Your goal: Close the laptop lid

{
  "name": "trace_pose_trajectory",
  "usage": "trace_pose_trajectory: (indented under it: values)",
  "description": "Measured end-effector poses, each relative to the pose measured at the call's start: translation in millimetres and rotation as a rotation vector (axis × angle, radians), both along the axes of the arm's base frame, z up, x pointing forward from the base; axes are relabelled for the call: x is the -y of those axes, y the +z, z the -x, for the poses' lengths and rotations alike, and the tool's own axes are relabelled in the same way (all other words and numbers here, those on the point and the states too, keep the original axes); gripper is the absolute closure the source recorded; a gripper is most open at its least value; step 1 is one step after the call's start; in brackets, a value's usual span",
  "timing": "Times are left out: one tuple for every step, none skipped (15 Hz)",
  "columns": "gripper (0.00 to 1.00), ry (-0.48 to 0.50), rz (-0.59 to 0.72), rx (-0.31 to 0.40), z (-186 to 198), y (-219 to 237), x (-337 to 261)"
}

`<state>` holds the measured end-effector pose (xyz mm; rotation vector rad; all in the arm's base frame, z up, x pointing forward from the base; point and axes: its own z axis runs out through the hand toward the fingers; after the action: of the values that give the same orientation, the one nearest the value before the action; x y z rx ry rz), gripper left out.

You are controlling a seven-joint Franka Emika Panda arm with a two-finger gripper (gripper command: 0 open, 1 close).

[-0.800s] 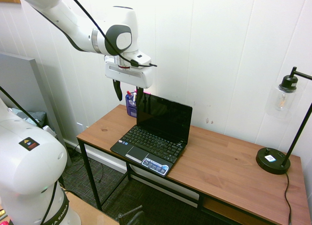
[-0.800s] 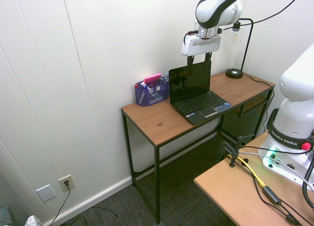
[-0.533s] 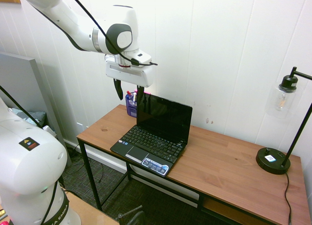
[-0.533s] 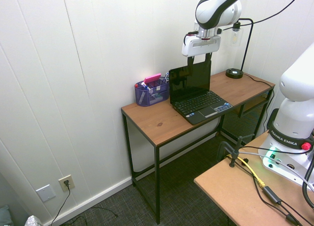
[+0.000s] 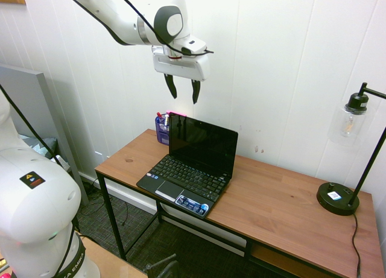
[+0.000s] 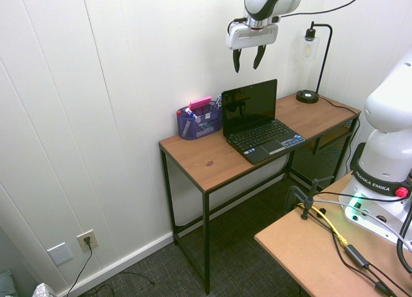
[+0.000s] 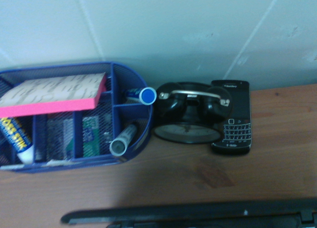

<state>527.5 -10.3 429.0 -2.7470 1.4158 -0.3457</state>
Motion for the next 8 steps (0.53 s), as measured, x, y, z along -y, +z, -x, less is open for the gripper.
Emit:
trace_pose_trajectory:
  values:
    - [0.0, -0.017, 0.003, -0.003, -13, -10, 5]
    - [0.0, -0.032, -0.002, 0.0, -25, -22, 10]
    - [0.0, -0.05, -0.006, 0.005, -38, -33, 18]
    - [1.0, -0.067, -0.009, 0.008, -49, -43, 27]
    - [1.0, -0.082, -0.009, 0.004, -57, -53, 35]
    - [1.0, -0.093, -0.01, -0.008, -63, -64, 40]
    - [1.0, -0.098, -0.01, -0.018, -67, -72, 42]
    - [1.0, -0.101, -0.011, -0.023, -70, -77, 43]
